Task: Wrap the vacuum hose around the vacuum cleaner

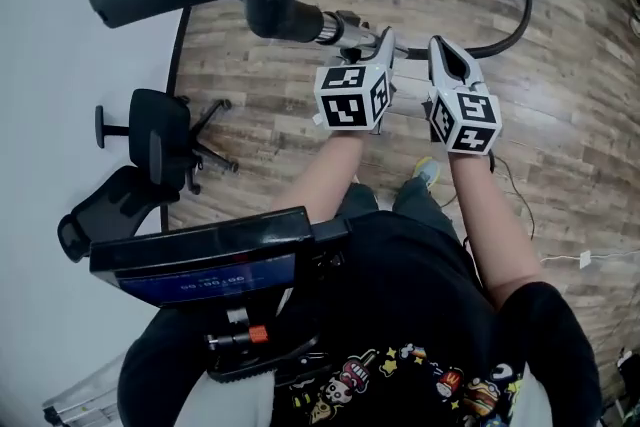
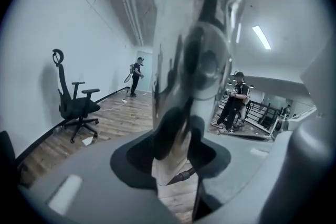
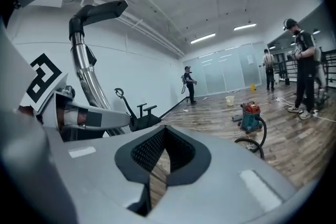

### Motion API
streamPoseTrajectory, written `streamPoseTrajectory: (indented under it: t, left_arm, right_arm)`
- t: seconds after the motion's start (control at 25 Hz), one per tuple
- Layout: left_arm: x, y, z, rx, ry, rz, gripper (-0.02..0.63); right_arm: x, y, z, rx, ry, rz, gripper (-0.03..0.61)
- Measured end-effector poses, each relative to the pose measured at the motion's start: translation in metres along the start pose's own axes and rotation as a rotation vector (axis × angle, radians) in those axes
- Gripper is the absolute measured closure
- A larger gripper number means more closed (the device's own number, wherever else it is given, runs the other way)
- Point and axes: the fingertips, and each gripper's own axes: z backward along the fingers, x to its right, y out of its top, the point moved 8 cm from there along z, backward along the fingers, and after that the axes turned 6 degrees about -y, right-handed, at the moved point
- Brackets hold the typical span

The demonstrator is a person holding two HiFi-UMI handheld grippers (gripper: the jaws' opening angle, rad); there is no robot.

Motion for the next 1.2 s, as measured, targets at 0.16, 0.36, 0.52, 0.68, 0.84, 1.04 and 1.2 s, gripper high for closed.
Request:
streamPoseTrajectory:
  t: [0.16, 0.36, 0.52, 0.68, 0.84, 1.04, 1.2]
  left_arm:
    - [0.027, 0.028, -0.015, 0.026, -0.014, -0.066, 0.446]
    - [0.067, 0.040, -0.034, 0.041, -0.013, -0.126, 0.446]
    - [0.091, 0.045, -0.051, 0.056, -0.024, -0.142, 0.447]
    - [0.098, 0.051, -0.062, 0.038, -0.052, -0.179, 0.448]
    - [0.100, 0.063, -0.085, 0.019, -0.087, -0.215, 0.446]
    - [0.072, 0.076, -0.123, -0.003, -0.122, -0.237, 0.446]
    - [0.040, 0.093, -0.165, -0.031, -0.184, -0.242, 0.448]
  right_arm:
    - [0.028, 0.026, 0.008, 0.064, -0.042, -0.021, 0.557]
    - [0.058, 0.049, 0.015, 0.103, -0.015, 0.003, 0.557]
    - [0.082, 0.058, 0.017, 0.112, -0.008, 0.009, 0.557]
    - [0.092, 0.058, 0.014, 0.109, -0.025, -0.017, 0.557]
    - [0.107, 0.063, 0.003, 0.105, -0.061, -0.035, 0.557]
    - [0.112, 0.065, -0.034, 0.090, -0.106, -0.033, 0.557]
    - [0.115, 0.074, -0.079, 0.079, -0.171, -0.037, 0.557]
